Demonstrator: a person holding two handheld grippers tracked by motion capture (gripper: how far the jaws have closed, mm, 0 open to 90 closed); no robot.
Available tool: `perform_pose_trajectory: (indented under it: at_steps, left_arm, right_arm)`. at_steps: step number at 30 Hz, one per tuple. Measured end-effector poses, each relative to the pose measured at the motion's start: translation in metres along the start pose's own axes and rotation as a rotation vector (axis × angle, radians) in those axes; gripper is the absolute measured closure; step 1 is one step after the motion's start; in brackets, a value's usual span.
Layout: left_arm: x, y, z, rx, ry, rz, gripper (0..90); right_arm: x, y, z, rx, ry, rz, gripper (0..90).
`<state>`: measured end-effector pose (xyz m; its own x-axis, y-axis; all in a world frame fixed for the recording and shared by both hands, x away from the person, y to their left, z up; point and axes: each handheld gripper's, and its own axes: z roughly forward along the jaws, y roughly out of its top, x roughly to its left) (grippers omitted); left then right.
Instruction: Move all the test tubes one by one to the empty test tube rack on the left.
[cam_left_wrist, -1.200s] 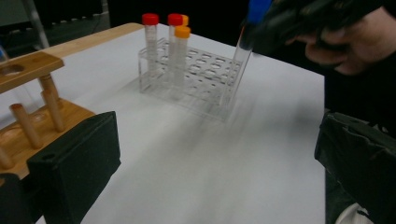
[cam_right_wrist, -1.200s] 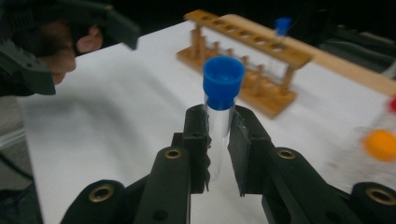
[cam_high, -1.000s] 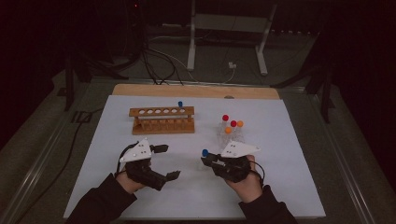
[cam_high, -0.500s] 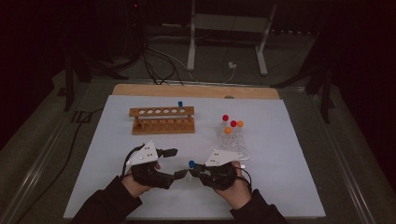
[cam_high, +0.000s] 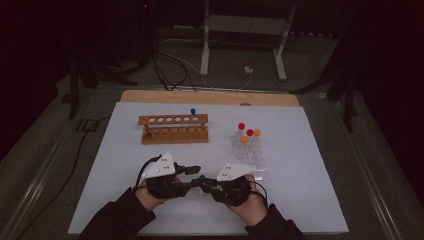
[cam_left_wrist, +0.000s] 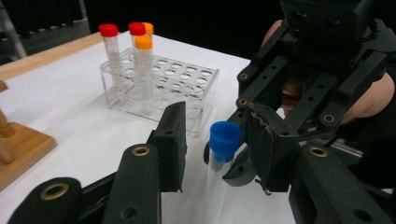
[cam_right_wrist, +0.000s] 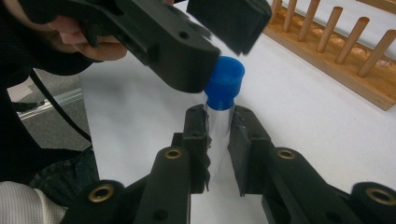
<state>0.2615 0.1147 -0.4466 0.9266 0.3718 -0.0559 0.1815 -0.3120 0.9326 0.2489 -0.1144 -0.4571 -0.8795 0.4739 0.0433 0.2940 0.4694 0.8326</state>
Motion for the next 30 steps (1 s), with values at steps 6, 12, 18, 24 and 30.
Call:
perform_pose_trajectory:
  at_steps: [6, 12, 18, 24, 30]
  left_arm:
    - [0.0, -0.002, 0.006, 0.037, -0.014, 0.017, 66.3]
    - [0.002, -0.002, 0.006, 0.028, -0.033, 0.01, 73.8]
    - [0.001, 0.0, 0.007, 0.032, -0.027, 0.029, 77.2]
    - [0.005, 0.001, 0.005, 0.054, -0.004, 0.032, 77.7]
    - [0.019, 0.006, -0.005, 0.043, 0.047, 0.014, 77.7]
  right_arm:
    - [-0.001, 0.0, 0.0, -0.002, -0.001, 0.0, 76.9]
    - [-0.001, 0.001, -0.001, -0.003, -0.004, -0.003, 76.9]
    - [-0.002, 0.0, -0.002, -0.013, 0.0, 0.004, 76.8]
    - [-0.001, 0.0, -0.004, -0.011, -0.017, 0.011, 71.7]
    - [-0.007, -0.001, -0.016, -0.059, -0.049, 0.021, 59.2]
